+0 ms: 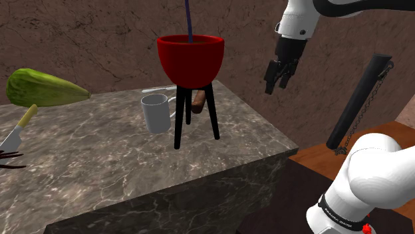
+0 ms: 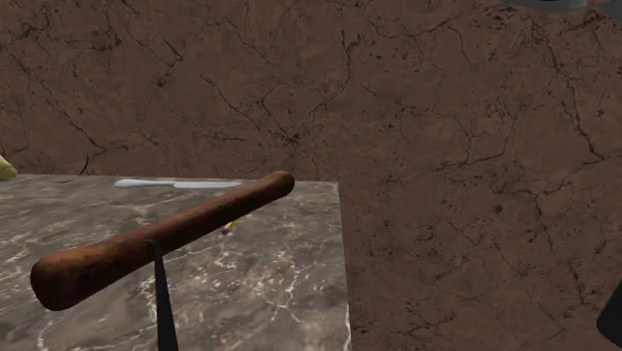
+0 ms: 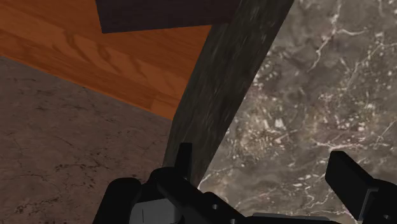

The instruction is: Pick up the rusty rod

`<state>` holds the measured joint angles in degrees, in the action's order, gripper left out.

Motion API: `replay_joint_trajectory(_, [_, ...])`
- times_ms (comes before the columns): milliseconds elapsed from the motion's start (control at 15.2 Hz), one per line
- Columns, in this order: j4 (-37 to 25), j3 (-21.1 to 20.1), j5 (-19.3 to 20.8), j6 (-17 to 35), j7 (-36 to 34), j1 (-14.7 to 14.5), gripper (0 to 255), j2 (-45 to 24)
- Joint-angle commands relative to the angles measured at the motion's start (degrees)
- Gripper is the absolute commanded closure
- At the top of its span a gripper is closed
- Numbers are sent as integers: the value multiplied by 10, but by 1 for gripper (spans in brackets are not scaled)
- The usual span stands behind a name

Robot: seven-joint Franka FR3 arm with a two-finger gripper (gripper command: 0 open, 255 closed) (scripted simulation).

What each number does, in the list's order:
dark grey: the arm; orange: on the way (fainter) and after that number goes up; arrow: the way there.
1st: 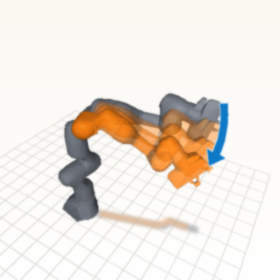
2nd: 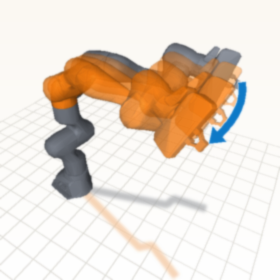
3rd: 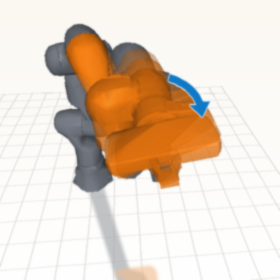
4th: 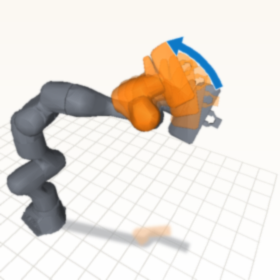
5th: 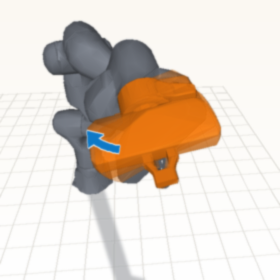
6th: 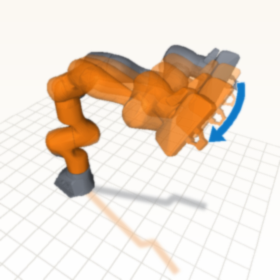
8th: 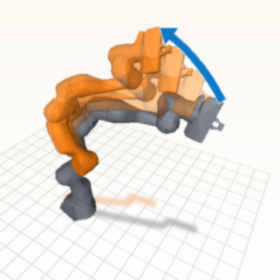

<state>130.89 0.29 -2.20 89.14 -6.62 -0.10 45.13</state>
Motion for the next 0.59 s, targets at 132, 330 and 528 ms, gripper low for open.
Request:
replay_joint_trajectory(132, [-12,-15,-14,27,-40,6,0,-35])
replay_joint_trajectory(330, [-37,-35,-31,65,-97,16,0,-91])
replay_joint_trajectory(528, [-69,-53,-42,99,-154,27,0,-149])
